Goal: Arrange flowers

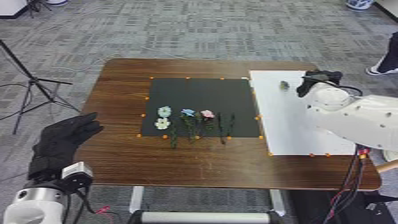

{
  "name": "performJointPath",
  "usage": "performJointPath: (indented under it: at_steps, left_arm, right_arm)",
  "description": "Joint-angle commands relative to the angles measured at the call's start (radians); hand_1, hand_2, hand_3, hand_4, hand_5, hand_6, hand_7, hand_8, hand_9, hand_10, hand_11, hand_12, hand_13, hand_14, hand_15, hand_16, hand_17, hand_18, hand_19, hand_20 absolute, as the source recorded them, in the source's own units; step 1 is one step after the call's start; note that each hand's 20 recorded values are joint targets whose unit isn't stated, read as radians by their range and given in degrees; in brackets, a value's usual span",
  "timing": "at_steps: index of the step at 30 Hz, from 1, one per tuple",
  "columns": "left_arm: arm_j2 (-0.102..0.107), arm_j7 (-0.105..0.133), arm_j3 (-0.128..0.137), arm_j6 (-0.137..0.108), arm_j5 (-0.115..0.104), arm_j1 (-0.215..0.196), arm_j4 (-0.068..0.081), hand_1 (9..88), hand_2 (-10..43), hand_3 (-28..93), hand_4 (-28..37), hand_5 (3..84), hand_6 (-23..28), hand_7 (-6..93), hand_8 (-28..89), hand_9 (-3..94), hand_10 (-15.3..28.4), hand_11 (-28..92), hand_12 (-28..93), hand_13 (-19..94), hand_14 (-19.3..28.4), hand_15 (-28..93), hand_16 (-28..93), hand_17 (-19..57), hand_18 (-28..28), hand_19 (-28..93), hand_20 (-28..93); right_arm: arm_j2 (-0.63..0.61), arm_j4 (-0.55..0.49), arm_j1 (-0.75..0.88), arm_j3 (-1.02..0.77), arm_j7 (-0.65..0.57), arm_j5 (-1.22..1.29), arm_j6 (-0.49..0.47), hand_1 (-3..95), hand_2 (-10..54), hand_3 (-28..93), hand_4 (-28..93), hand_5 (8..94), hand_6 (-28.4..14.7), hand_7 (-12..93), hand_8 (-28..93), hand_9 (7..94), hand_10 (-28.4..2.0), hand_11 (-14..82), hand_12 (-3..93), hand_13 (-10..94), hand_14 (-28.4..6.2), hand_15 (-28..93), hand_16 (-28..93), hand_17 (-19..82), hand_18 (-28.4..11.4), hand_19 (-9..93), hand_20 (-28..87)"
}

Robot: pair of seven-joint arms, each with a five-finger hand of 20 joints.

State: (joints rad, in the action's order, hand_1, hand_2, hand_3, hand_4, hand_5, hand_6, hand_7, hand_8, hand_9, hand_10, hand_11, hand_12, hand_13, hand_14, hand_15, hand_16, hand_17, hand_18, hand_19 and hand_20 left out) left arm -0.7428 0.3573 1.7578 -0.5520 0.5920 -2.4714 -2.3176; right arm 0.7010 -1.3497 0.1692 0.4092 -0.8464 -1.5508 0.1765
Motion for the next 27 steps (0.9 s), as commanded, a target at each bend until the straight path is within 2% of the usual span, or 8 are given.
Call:
performJointPath:
  at_steps: [1,2,3,10,16,17,23,27]
  left_arm:
    - [-0.029,-0.017,-0.002,0.023,0.007,0.01,0.001,24.2,-0.3,88,-22.3,56.2,13.4,16.1,-11,47.1,20.6,38,12,34,23.7,57,-9,-5.6,17.8,43,13]
    - [-0.023,-0.009,-0.002,0.015,0.002,0.007,-0.001,24.2,-0.3,88,-22.3,56.3,13.4,16.1,-11,47.1,20.7,38,12,34,23.8,57,-9,-5.6,17.8,43,13]
    - [-0.028,-0.019,-0.001,0.021,0.01,0.011,-0.001,24.1,-0.4,88,-22.2,56.3,13.4,16.1,-11,47.1,20.7,38,12,34,23.8,57,-9,-5.6,17.8,43,13]
    - [-0.027,-0.017,-0.007,0.018,0.009,0.02,0.0,24.2,-0.4,88,-22.2,56.4,13.4,16.3,-11,47.2,20.7,38,12,34,23.8,57,-9,-5.5,17.8,43,13]
    - [-0.029,-0.021,-0.008,0.022,0.011,0.029,0.001,24.1,-0.3,88,-22.3,56.5,13.5,16.2,-11,47.4,20.6,38,12,34,23.7,57,-9,-5.5,17.8,44,13]
    - [-0.036,-0.032,-0.007,0.028,0.019,0.033,0.002,24.1,-0.3,88,-22.3,56.5,13.4,16.2,-11,47.4,20.7,38,12,34,23.7,57,-9,-5.5,17.7,43,13]
    - [-0.03,-0.024,-0.011,0.021,0.011,0.027,0.001,24.1,-0.2,88,-22.3,56.5,13.4,16.2,-11,47.4,20.7,38,12,34,23.8,57,-9,-5.4,17.7,43,13]
    - [-0.035,-0.037,-0.008,0.029,0.02,0.027,0.004,24.2,0.0,88,-22.4,56.5,13.5,16.1,-11,47.4,20.8,38,12,34,23.8,57,-9,-5.4,17.7,43,13]
  right_arm:
    - [-0.039,0.005,0.042,-0.024,-0.019,0.0,-0.022,32.6,-7.4,81,-27,44.3,-2.6,21,-16,53.3,-20.4,26.1,15.5,46,-18.9,73,11,10,-26.8,79,15]
    - [-0.037,0.01,0.047,-0.034,-0.016,0.0,-0.029,32.6,-7.4,81,-27,44.4,-2.6,21,-16,53.4,-20.4,26.0,15.5,46,-18.8,73,11,10,-26.8,79,15]
    - [-0.039,0.01,0.053,-0.038,-0.019,0.002,-0.027,32.6,-7.3,81,-27,44.4,-2.6,21,-16,53.4,-20.4,26.0,15.5,46,-18.9,73,11,10,-26.8,79,15]
    - [-0.038,0.014,0.075,-0.04,-0.022,-0.014,-0.011,33.0,-7.1,81,-27,45.5,-2.2,22,-16,54.5,-19.8,26.4,15.5,47,-18.3,73,11,10,-26.7,79,16]
    - [-0.027,0.026,0.103,-0.035,-0.029,-0.064,0.038,39.7,-7.4,81,-28,55.7,0.3,25,-18,64.6,-14.9,29.1,15.7,56,-14.2,70,12,14,-24.7,79,16]
    - [-0.029,0.024,0.112,-0.044,-0.032,-0.07,0.025,43.0,-8.4,80,-28,59.3,0.6,28,-15,68.3,-12.9,27.2,18.8,58,-12.5,68,16,15,-23.8,80,16]
    - [-0.028,0.027,0.13,-0.034,-0.045,-0.104,0.062,55.2,-9.5,74,-28,71.2,1.8,37,-10,83.8,-6.7,14.3,34.1,65,-4.5,60,27,18,-21.3,81,15]
    - [-0.032,0.019,0.132,-0.015,-0.058,-0.137,0.113,58.0,-9.5,74,-28,75.3,2.2,35,-10,87.1,-5.1,13.9,35.8,69,-2.4,58,30,20,-20.8,82,15]
